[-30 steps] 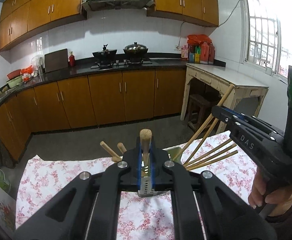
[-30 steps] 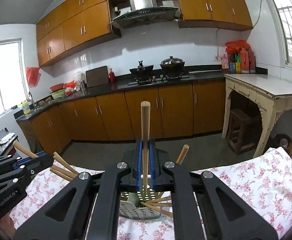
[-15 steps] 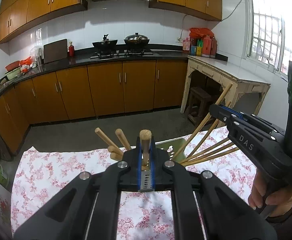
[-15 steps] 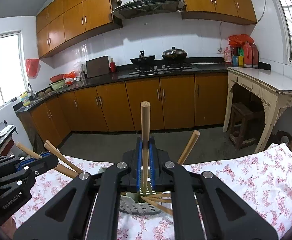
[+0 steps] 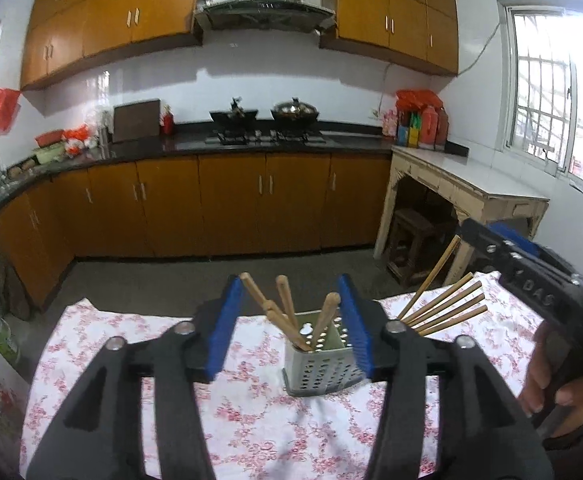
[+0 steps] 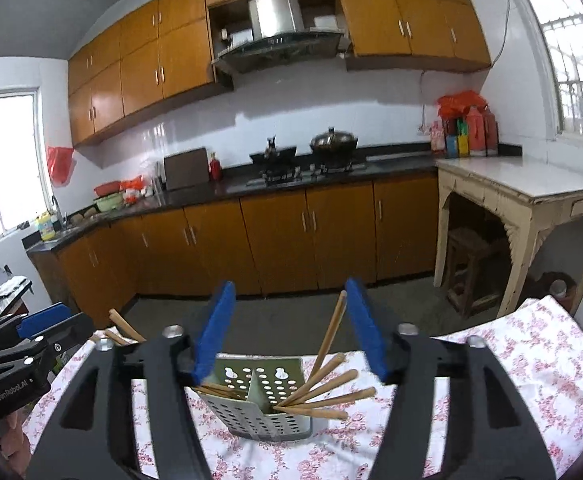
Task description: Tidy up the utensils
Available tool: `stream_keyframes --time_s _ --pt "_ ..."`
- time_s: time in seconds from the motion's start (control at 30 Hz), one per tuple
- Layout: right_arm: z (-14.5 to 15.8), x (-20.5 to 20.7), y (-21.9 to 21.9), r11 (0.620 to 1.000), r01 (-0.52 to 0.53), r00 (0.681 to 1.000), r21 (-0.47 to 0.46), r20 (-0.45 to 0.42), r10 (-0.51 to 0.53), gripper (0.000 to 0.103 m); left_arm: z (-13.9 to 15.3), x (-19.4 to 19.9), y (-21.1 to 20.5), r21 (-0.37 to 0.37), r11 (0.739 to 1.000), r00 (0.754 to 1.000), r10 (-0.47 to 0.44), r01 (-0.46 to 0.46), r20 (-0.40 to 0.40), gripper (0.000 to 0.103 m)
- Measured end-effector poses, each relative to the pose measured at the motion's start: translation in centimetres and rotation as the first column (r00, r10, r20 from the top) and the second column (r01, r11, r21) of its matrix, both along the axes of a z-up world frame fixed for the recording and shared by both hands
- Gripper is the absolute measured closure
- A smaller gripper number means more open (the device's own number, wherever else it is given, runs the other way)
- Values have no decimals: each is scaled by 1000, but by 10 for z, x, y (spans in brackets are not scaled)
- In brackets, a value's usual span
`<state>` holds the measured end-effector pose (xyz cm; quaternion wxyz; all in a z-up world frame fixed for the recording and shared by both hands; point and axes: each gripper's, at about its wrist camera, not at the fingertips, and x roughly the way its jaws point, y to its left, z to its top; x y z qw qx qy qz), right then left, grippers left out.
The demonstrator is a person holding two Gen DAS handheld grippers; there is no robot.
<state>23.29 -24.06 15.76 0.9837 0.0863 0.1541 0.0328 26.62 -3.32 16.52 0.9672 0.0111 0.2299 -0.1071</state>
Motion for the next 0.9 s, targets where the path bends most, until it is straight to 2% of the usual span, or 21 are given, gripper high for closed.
stream_keyframes --time_s 0.1,0.17,0.23,0.3,0.4,0.47,0.63,0.77,0.9 --pt "5 -19 -1 1000 11 999 -12 42 -11 27 4 -18 3 27 999 998 34 -35 46 42" --pt "7 -31 -1 1000 19 998 -16 61 -18 16 5 -34 5 42 997 995 60 -63 78 31" --pt "6 -46 -2 1000 25 997 -15 76 -24 8 5 -47 7 51 996 992 74 -79 98 26" --pt "3 -61 -3 999 32 996 -13 85 -31 2 2 -63 10 56 994 990 84 -91 113 16" --pt "-5 -87 -2 999 32 996 -28 89 -29 2 -5 -90 15 61 993 986 96 -105 139 7" --pt "-11 -101 -2 999 22 996 -34 87 -19 2 -10 -107 19 61 992 985 98 -108 141 5" --pt "-31 -136 1 999 -3 998 -50 69 7 2 -28 -146 27 47 994 987 94 -101 131 4" --pt "-50 -162 6 997 4 998 -75 63 1 2 -48 -168 30 63 992 988 101 -109 115 4" --pt "-71 -185 8 997 11 999 -81 47 -7 2 -70 -186 37 49 992 991 114 -118 72 4"
